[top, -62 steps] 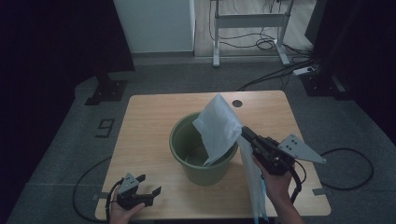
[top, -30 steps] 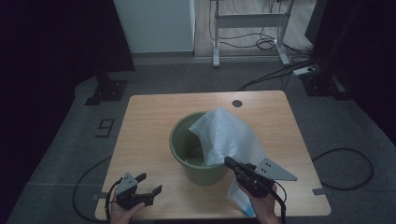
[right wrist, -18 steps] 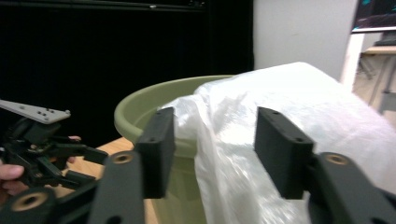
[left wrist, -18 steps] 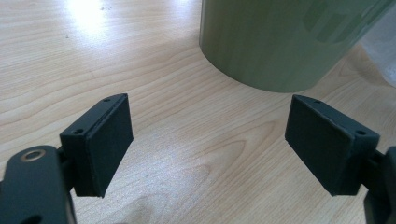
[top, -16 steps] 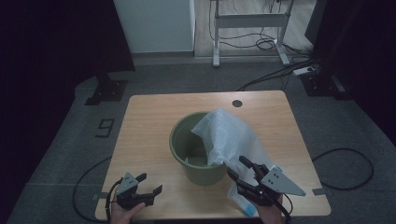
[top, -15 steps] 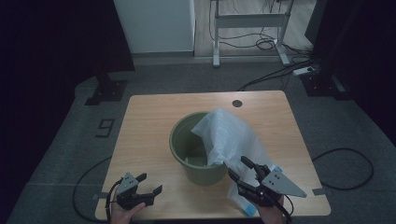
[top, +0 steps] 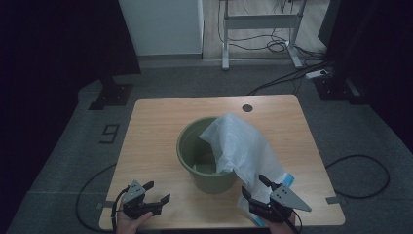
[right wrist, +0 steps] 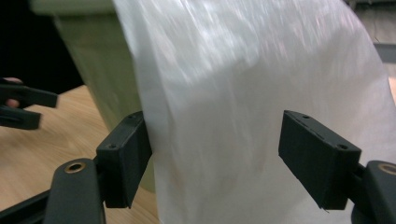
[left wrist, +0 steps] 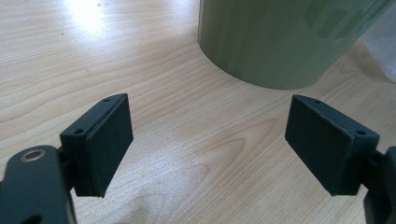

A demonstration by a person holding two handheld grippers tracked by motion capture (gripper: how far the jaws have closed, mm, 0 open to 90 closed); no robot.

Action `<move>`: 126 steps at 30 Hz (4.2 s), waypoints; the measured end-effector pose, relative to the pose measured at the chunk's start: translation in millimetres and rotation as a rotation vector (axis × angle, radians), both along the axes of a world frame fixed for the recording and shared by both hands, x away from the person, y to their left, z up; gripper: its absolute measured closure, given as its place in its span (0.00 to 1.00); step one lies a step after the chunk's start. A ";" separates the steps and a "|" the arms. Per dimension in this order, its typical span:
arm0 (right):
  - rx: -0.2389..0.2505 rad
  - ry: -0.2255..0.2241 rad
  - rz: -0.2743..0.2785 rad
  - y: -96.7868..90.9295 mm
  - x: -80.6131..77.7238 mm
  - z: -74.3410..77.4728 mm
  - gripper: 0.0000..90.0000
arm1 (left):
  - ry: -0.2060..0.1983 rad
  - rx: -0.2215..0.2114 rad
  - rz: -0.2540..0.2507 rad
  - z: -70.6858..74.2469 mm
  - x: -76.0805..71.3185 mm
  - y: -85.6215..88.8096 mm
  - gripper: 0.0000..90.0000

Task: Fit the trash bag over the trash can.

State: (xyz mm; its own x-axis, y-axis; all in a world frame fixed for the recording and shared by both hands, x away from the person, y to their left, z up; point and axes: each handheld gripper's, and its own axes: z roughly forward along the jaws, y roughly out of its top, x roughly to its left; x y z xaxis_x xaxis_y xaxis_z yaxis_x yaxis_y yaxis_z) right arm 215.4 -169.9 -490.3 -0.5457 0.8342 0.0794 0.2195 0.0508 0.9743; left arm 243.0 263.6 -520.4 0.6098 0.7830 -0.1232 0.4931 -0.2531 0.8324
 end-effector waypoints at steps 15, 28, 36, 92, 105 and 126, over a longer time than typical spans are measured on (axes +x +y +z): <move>-0.016 0.076 -0.040 -10.9 3.1 -17.9 0.75 | -0.007 -0.004 0.010 2.9 -0.9 0.5 0.17; 0.018 -0.044 -0.152 -45.5 14.3 19.1 0.99 | -0.048 -0.029 0.016 21.8 -4.9 -7.7 0.18; 0.032 -0.169 -0.158 -48.9 21.1 61.0 0.99 | -0.086 -0.046 0.008 37.4 -10.1 -13.1 0.18; -0.104 -0.199 0.154 44.8 24.8 109.0 0.99 | -0.263 -0.140 -0.069 126.5 -1.8 -107.7 0.22; -0.131 -0.238 0.222 70.2 27.1 132.1 0.99 | -0.289 -0.145 -0.080 134.2 -0.2 -112.4 0.23; -0.136 -0.194 0.220 63.6 31.9 123.0 0.99 | -0.312 -0.142 -0.071 135.5 8.8 -134.0 0.37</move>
